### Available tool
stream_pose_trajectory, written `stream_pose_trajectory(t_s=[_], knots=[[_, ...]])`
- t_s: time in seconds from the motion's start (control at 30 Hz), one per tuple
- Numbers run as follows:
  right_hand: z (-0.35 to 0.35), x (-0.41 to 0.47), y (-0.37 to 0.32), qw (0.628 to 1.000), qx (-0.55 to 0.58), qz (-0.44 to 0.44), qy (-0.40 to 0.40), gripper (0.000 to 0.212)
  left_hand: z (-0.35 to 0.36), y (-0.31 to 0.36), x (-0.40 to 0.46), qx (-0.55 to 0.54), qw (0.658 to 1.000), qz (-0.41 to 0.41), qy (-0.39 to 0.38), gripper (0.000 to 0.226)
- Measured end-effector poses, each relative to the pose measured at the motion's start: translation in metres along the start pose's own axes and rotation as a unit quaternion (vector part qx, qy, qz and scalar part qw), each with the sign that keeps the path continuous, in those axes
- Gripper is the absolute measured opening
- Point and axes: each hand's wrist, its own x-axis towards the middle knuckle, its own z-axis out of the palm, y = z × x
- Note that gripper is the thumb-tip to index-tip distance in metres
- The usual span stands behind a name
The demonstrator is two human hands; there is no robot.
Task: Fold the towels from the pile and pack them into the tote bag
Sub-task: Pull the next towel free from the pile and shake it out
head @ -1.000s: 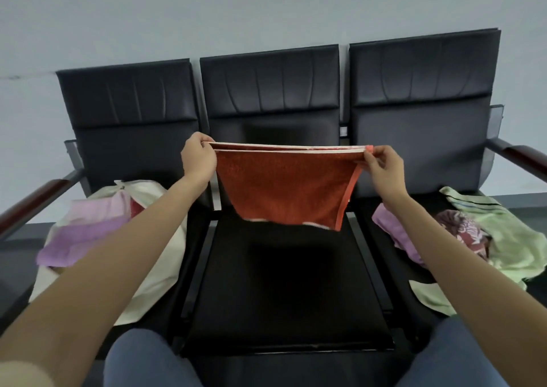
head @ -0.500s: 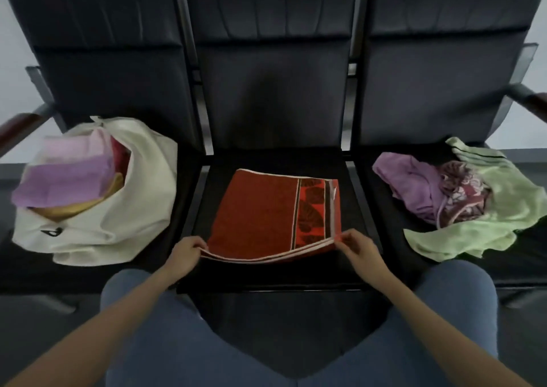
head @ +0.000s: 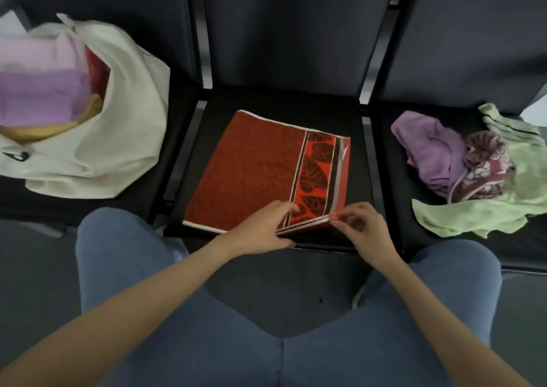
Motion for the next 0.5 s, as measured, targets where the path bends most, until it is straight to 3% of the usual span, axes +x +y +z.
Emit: stream_pose_trajectory(t_s=[0.1, 0.23, 0.3, 0.37, 0.5], knots=[[-0.003, 0.002, -0.002, 1.000, 0.002, 0.002, -0.001, 0.028, 0.019, 0.012, 0.030, -0.062, 0.996, -0.001, 0.060, 0.059], [-0.008, 0.003, 0.002, 1.000, 0.017, 0.021, -0.007, 0.016, 0.034, 0.022, 0.047, -0.054, 0.993, 0.038, 0.100, 0.034], [-0.006, 0.009, 0.007, 0.995, 0.033, 0.085, 0.033, 0.012, 0.037, 0.025, 0.048, -0.039, 0.991, 0.046, 0.122, 0.023], [-0.001, 0.025, 0.015, 0.975, 0.083, 0.192, 0.079, 0.027, 0.036, 0.027, 0.047, -0.050, 0.987, 0.046, 0.148, 0.016], [0.005, 0.083, 0.021, 0.897, 0.249, 0.363, 0.041, 0.047, 0.024, 0.032, 0.042, -0.091, 0.983, 0.039, 0.156, 0.016]])
